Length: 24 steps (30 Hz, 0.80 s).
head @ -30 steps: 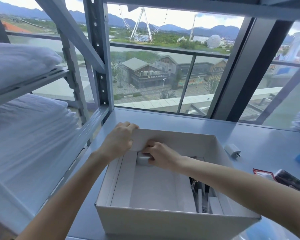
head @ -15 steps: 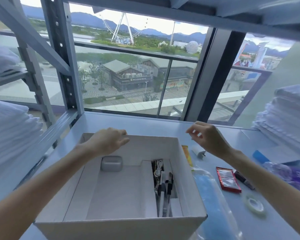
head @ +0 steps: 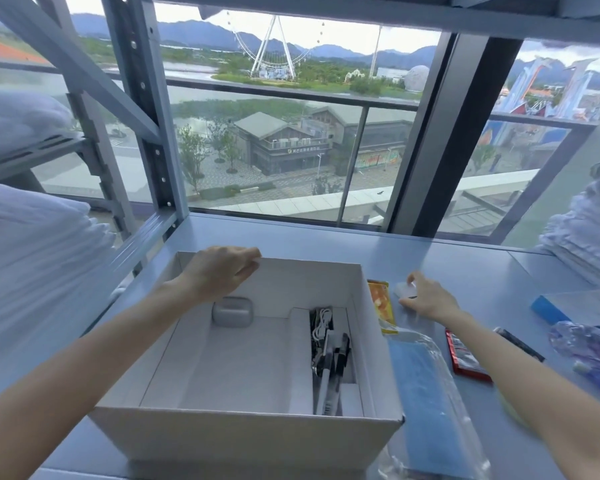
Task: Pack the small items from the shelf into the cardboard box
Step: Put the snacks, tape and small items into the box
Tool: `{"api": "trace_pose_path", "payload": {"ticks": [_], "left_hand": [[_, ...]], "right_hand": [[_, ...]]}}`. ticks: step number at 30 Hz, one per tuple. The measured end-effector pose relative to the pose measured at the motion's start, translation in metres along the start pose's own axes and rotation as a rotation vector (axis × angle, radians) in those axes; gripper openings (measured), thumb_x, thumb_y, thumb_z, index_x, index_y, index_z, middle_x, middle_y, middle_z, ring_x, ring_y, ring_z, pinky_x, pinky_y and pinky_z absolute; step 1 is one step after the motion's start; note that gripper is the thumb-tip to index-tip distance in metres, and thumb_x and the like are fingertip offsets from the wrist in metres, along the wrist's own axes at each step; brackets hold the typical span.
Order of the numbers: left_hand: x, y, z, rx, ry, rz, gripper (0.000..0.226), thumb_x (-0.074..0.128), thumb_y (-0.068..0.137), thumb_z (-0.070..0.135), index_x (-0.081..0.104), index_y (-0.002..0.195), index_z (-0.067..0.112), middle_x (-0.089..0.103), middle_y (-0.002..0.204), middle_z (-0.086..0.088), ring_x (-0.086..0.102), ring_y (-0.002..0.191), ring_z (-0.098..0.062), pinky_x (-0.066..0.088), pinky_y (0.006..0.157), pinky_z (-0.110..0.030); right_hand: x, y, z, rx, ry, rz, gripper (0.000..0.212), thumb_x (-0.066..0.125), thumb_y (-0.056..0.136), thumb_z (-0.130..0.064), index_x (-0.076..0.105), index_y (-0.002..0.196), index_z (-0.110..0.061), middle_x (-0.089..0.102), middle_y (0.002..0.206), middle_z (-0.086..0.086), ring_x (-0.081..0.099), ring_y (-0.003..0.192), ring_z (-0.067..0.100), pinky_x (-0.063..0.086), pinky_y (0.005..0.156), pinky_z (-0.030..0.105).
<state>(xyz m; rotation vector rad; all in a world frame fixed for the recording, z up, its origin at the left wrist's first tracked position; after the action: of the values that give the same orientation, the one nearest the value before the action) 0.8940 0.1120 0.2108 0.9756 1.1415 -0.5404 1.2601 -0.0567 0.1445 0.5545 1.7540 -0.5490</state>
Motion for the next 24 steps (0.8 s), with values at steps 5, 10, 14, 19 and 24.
{"api": "trace_pose_path", "payload": {"ticks": [5, 10, 14, 19, 24], "left_hand": [[-0.003, -0.002, -0.009, -0.058, 0.013, -0.034, 0.027, 0.042, 0.097, 0.037, 0.054, 0.118, 0.025, 0.067, 0.112, -0.001, 0.063, 0.095, -0.030, 0.039, 0.066, -0.032], [-0.004, -0.003, -0.023, -0.158, 0.086, -0.140, 0.026, 0.039, 0.095, 0.046, 0.049, 0.097, 0.023, 0.065, 0.102, -0.004, 0.060, 0.091, -0.029, 0.043, 0.067, -0.035], [-0.001, -0.004, -0.022, -0.188, 0.115, -0.132, 0.020, 0.041, 0.095, 0.040, 0.048, 0.097, 0.021, 0.064, 0.107, -0.006, 0.056, 0.096, -0.034, 0.039, 0.070, -0.036], [-0.004, -0.004, -0.017, -0.120, 0.098, -0.099, 0.009, 0.046, 0.093, 0.028, 0.049, 0.096, 0.020, 0.065, 0.106, -0.007, 0.058, 0.096, -0.031, 0.029, 0.069, -0.033], [-0.006, -0.004, -0.021, -0.154, 0.061, -0.123, 0.015, 0.046, 0.091, 0.026, 0.052, 0.104, 0.023, 0.065, 0.111, -0.007, 0.057, 0.102, -0.030, 0.028, 0.072, -0.033]], "right_hand": [[-0.028, -0.017, -0.024, -0.115, 0.376, 0.183, 0.041, 0.068, 0.080, -0.015, 0.049, 0.116, -0.007, 0.061, 0.110, 0.018, 0.058, 0.098, 0.032, 0.044, 0.079, 0.036], [-0.090, -0.067, -0.101, -0.594, 0.576, 0.273, 0.045, 0.074, 0.075, -0.009, 0.052, 0.113, -0.007, 0.059, 0.107, 0.004, 0.059, 0.092, 0.013, 0.053, 0.068, 0.015], [-0.094, -0.103, -0.166, -0.943, 0.323, 0.076, 0.045, 0.073, 0.076, -0.010, 0.056, 0.117, -0.007, 0.057, 0.112, 0.004, 0.059, 0.091, 0.010, 0.053, 0.072, 0.012], [-0.047, -0.103, -0.219, -1.173, -0.282, -0.041, 0.048, 0.060, 0.082, -0.009, 0.053, 0.128, -0.019, 0.050, 0.121, 0.002, 0.052, 0.104, 0.016, 0.047, 0.086, 0.028], [-0.013, -0.095, -0.238, -1.226, -0.583, -0.022, 0.028, 0.047, 0.082, -0.011, 0.055, 0.107, -0.020, 0.056, 0.107, -0.004, 0.057, 0.094, 0.023, 0.050, 0.070, 0.039]]}}
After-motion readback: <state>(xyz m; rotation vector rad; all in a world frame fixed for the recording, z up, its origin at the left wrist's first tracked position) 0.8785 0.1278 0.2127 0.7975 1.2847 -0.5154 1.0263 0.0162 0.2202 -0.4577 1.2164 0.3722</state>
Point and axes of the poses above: each hand's wrist, its own y-axis towards the middle knuckle, its own x-axis out of the palm, z = x × y, the point moved 1 cm from there along y, towards the middle knuckle
